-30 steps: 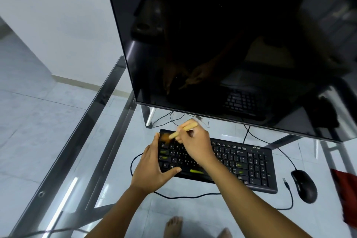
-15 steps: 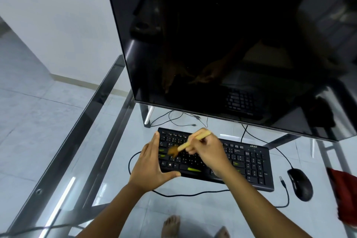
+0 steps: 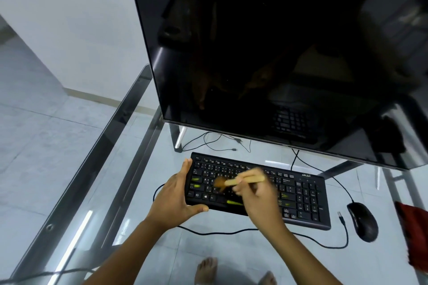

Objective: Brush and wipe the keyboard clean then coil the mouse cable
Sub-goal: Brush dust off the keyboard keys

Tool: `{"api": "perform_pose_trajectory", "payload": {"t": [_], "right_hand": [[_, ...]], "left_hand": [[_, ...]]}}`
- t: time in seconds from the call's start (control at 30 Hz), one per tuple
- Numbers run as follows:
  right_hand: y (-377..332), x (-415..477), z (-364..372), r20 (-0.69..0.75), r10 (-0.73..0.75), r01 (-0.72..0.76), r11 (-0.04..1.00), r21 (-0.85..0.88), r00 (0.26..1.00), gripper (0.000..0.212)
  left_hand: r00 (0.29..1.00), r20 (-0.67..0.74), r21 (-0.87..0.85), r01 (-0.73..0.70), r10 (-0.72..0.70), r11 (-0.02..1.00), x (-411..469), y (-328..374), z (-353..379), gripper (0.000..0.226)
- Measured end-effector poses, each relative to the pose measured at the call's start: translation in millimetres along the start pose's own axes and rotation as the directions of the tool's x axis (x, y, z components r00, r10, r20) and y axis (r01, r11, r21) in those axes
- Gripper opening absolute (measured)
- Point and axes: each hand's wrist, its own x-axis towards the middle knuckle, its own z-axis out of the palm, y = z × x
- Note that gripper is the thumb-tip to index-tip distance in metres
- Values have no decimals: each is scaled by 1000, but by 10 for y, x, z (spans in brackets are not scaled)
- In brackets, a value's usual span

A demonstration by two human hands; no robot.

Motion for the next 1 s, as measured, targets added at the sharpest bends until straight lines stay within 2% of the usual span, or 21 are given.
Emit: {"api": "perform_pose_trajectory", "payload": {"t": [0.07,0.1,0.2,0.23,0.27,0.3,0.33,0.37,0.47,0.5,0.53,0.57,0.6,0.63,0.73,0.77,0.8,0.83,0.87,0.97,1.0], "right_hand": [[-79,-26,113,250,-85,95,995,-27,964,20],[-71,-2,128,263,-67,76,997,-24,962,17],[-37,146,41,22,-5,6,999,-37,1000,11],[-50,159,36,15,14,-14,1000,10,1000,10],[-105,144,46,95,33,-37,998,44,995,10],[-119,111,97,247,37,-60,995,86,968,11],[-146,83,112,342,40,-63,996,56,939,11],[-115,101,123,334,48,-50,999,-2,942,12],[-41,285,50,-18,30,-31,998,-51,999,11],[-52,329,48,-38,9,-9,1000,-12,999,9],[-88,374,64,13,8,-9,1000,18,1000,9],[-119,411,106,132,4,-8,1000,24,991,10],[-161,436,134,216,18,-14,1000,-19,976,11],[-156,494,163,208,16,-4,998,-57,978,13],[-255,677,193,-3,6,-6,999,-49,1000,15],[-280,697,234,13,11,-10,1000,-14,1000,15],[-321,680,290,104,30,-31,999,12,994,14],[-340,633,358,191,27,-28,1000,-1,981,13],[-367,585,405,207,28,-20,999,-37,978,12],[-299,549,408,-24,3,-4,999,-45,1000,13],[-263,542,395,12,-7,7,999,-35,1000,12]], "left_hand": [[1000,-24,7,-8,8,1000,-13,-4,5,128],[1000,-22,11,-10,10,1000,-15,-2,1,128],[1000,-18,6,-9,9,1000,-17,21,-2,127],[999,-32,12,-8,9,1000,-21,23,-1,127],[999,-48,21,-9,10,1000,-27,24,-1,126],[998,-59,25,-10,12,1000,-31,26,1,125],[998,-65,26,-14,16,1000,-33,30,-1,124],[998,-62,28,-20,22,999,-34,28,-6,124],[998,-55,27,-38,40,999,-28,18,2,124],[997,-60,28,-36,37,999,-27,6,7,124],[997,-63,31,-34,36,999,-30,-2,9,124],[997,-61,35,-36,38,999,-28,-1,9,124],[997,-59,40,-42,44,998,-30,0,9,124],[997,-60,44,-47,49,998,-31,4,7,124],[995,-79,41,-58,61,997,-34,18,12,116],[994,-84,43,-60,64,997,-39,14,12,114],[994,-83,46,-62,66,997,-43,7,12,113],[995,-79,49,-61,64,997,-43,4,10,112],[995,-76,49,-56,60,997,-44,0,7,112],[996,-76,37,-49,52,998,-40,-1,9,113],[995,-79,39,-49,52,998,-38,0,13,113]]}}
